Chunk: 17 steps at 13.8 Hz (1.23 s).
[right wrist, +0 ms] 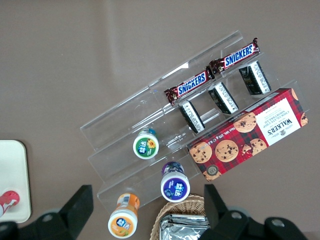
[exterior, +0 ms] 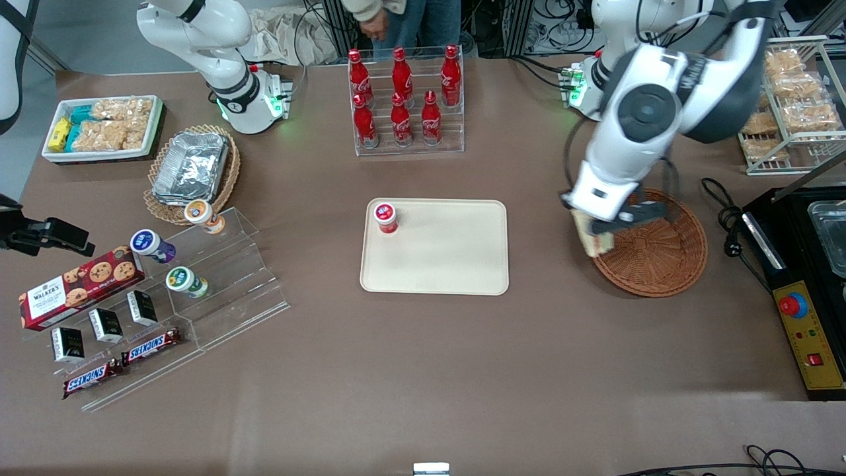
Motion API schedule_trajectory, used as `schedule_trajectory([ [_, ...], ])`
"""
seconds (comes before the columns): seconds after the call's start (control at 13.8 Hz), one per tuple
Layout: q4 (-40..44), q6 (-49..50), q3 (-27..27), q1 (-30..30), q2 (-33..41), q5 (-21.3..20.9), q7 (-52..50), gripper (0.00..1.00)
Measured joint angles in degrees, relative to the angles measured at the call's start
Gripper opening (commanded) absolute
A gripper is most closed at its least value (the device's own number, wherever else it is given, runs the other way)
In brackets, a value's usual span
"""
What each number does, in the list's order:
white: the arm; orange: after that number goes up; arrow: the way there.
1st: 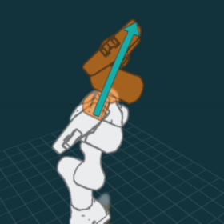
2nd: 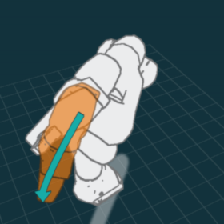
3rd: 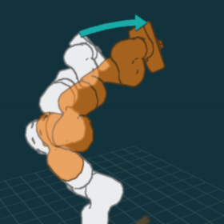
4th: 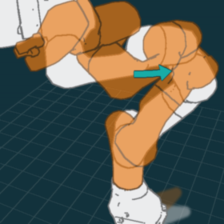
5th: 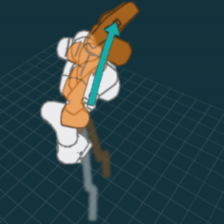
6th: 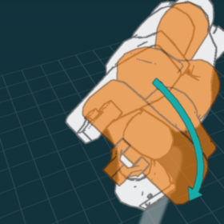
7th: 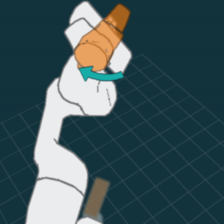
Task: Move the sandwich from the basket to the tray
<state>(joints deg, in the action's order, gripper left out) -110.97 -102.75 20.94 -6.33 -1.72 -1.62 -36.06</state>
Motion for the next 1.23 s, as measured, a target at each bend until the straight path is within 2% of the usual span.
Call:
schedule_trajectory([
  [0.22, -0.10, -4.91, 4.24, -0.06, -1.96, 5.38, 5.63, 0.00],
  [0.43, -3.53, -17.89, 7.78, -0.88, -6.38, 5.78, 5.88, 0.00],
  [0.65, -13.19, -36.65, 8.24, -4.42, -10.27, 5.64, 4.80, 0.00],
  [0.72, -15.35, -39.99, 8.25, -5.27, -11.94, 5.33, 4.70, 0.00],
  [0.87, -16.43, -42.56, 8.22, -5.71, -15.10, 2.27, 3.54, 0.00],
  [1.08, -16.37, -43.24, 8.01, -5.54, -18.11, -5.55, -1.11, 0.00],
  [1.23, -16.37, -43.26, 7.97, -5.53, -19.09, -8.01, -2.41, 0.00],
])
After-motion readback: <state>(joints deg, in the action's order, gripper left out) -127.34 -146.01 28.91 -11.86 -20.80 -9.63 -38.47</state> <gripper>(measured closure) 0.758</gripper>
